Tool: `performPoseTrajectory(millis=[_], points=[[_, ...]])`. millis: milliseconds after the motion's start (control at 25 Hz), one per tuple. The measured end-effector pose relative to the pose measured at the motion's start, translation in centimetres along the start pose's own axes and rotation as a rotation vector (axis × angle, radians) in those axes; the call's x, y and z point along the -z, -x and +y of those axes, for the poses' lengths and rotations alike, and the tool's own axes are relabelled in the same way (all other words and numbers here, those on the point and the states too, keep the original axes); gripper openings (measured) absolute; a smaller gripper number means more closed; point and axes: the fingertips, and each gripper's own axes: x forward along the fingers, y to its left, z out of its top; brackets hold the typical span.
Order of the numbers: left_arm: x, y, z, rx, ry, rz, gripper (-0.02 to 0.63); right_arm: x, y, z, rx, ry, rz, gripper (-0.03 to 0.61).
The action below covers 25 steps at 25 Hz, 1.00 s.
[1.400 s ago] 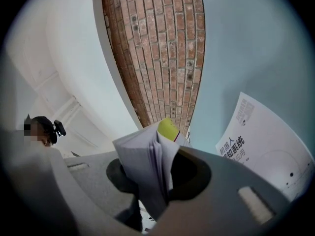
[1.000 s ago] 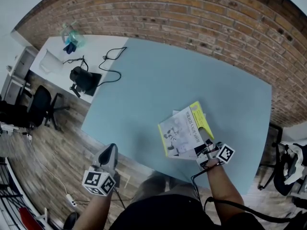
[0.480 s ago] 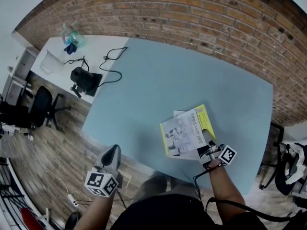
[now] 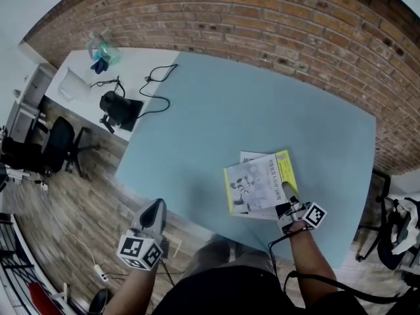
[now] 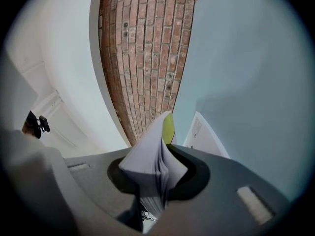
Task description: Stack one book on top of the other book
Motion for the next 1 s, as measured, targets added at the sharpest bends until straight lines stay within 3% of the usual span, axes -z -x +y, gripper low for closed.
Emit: performPoseTrajectory(millis=[800,1000], points=[[0.6,0.3,0.1,-0.014,0.003,0.015,0.005,-0.3,0.2,-2.7,0.155,0.054,0.063,0.080],[0.7,0.0,-0.2,-0.004,0.006,0.017,0.005,-0.3,0.2,-3.4,0.186,0.033,0.076,0.138]])
